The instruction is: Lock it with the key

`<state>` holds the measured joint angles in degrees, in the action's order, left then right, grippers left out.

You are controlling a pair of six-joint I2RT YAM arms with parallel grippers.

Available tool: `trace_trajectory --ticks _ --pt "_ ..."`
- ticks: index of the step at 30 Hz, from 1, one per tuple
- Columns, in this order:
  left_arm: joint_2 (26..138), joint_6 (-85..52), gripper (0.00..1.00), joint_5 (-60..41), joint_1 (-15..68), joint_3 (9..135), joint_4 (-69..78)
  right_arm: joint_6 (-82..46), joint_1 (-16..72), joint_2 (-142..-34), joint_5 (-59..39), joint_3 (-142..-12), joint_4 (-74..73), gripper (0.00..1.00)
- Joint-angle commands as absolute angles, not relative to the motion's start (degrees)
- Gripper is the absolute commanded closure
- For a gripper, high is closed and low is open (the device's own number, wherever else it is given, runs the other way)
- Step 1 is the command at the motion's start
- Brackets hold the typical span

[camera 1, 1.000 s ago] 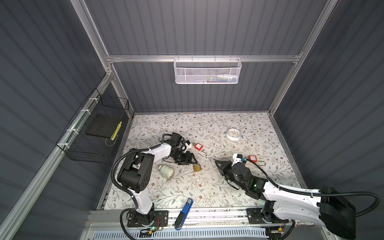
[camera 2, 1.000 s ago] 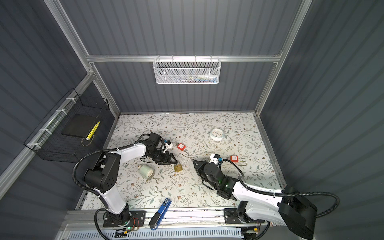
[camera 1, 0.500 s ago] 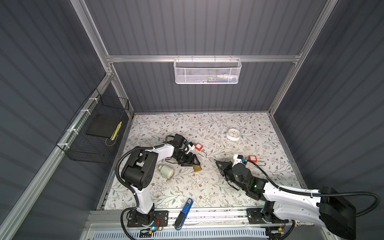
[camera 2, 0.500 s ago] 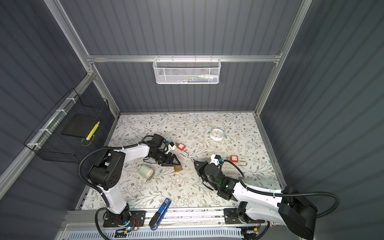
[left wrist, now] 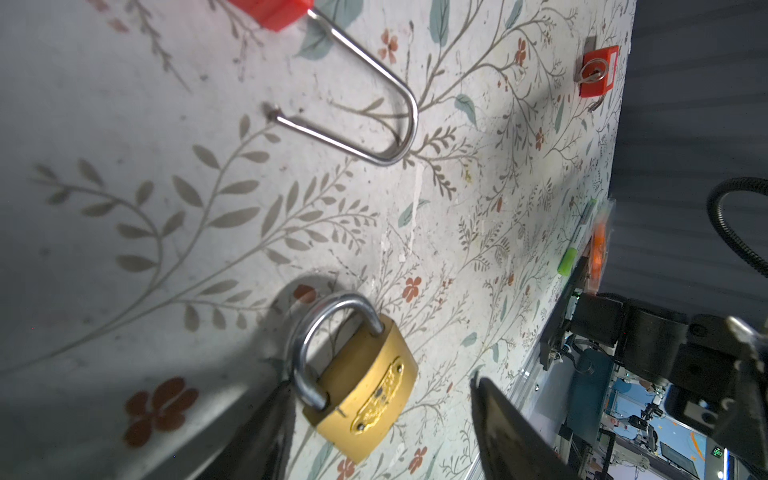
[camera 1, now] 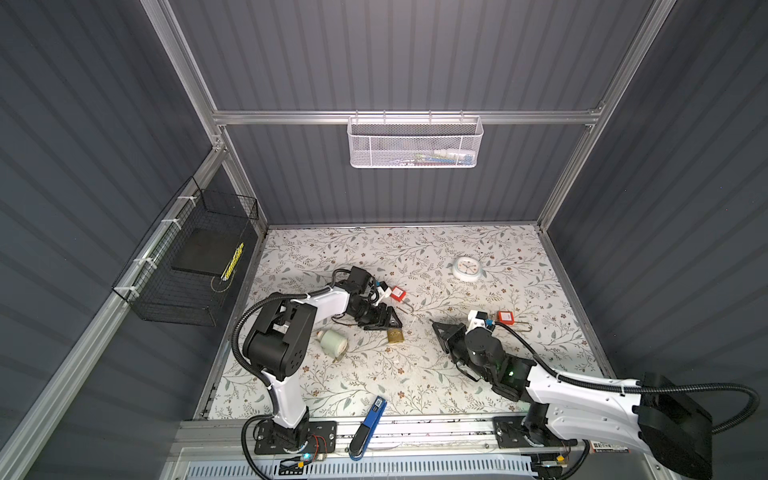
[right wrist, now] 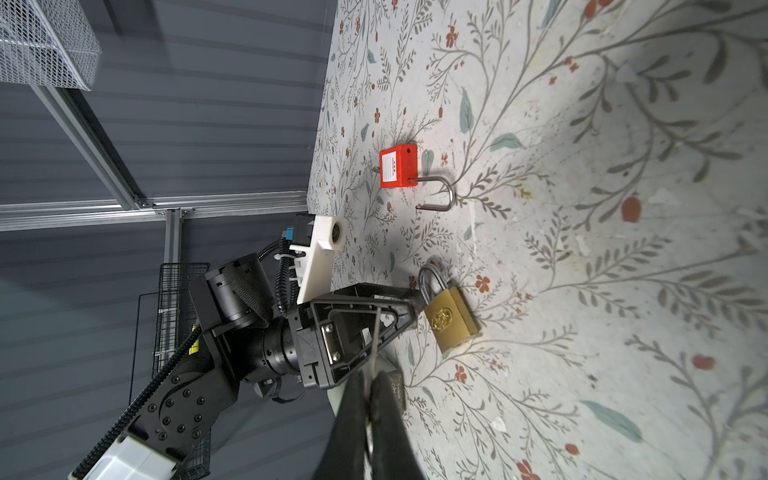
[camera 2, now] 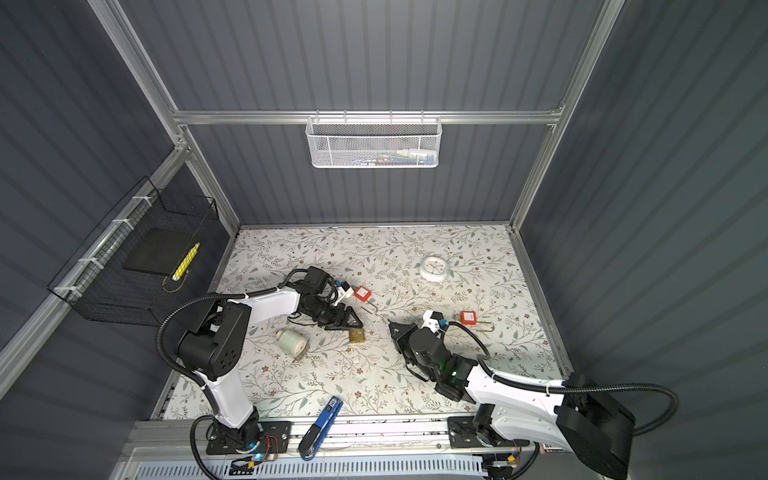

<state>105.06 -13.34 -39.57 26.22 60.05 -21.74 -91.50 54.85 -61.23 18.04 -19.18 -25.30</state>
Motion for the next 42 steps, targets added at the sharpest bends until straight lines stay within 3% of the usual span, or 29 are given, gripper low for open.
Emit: trace_trajectory --ticks 1,32,42 --pt "105.6 -12.9 0.31 -39.4 26.5 61.5 -22.5 -92.4 55.1 -61.3 19.2 -19.2 -25.7 1.0" --pt "105.7 -14.2 0.32 -40.8 26.5 60.8 -17.8 -97.8 55.3 -68.5 17.6 -18.0 -31.6 1.0" --pt "96.1 -16.9 0.29 -34.4 26.4 65.1 -17.1 -104.5 57.9 -74.1 19.0 -21.3 -31.4 1.0"
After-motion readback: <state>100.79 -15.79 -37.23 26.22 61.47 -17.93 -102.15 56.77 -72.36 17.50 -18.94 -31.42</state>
